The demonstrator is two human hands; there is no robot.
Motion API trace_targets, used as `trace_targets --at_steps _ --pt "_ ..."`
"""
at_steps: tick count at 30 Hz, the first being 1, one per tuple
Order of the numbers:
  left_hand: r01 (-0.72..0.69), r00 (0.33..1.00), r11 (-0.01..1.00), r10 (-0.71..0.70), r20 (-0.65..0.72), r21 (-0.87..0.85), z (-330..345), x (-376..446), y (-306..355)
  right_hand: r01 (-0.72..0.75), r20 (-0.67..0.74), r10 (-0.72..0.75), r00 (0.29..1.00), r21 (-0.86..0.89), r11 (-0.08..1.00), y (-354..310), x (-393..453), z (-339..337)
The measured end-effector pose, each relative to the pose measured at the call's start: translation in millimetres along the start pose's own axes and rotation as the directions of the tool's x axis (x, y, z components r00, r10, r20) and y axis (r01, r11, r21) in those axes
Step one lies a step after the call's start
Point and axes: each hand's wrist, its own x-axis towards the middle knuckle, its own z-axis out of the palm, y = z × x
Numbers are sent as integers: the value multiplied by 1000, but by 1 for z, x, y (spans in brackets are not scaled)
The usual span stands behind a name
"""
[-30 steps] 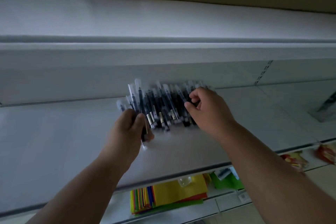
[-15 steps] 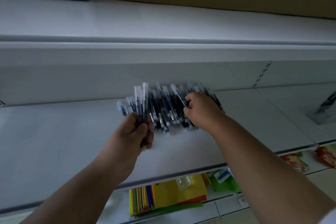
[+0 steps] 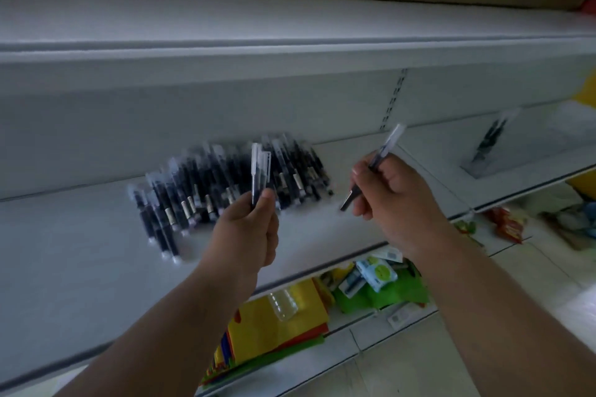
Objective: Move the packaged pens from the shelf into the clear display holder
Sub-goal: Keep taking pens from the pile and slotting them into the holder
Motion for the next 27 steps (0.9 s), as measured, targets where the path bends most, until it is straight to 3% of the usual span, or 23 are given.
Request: trace_targets --at_steps 8,15,19,27 --pt "-35 987 995 21 161 89 153 -5 -59 11 -255 -48 966 -142 990 67 -38 -151" --pt "-56 988 990 37 153 126 292 -19 -109 52 -258 -112 960 -229 972 118 -43 -297" --pt "-71 991 978 46 128 198 328 -13 -118 56 -229 -98 968 -181 982 139 -23 -330" --pt "-54 997 975 42 63 216 365 45 -116 33 -263 -113 958 -291 956 172 46 -350"
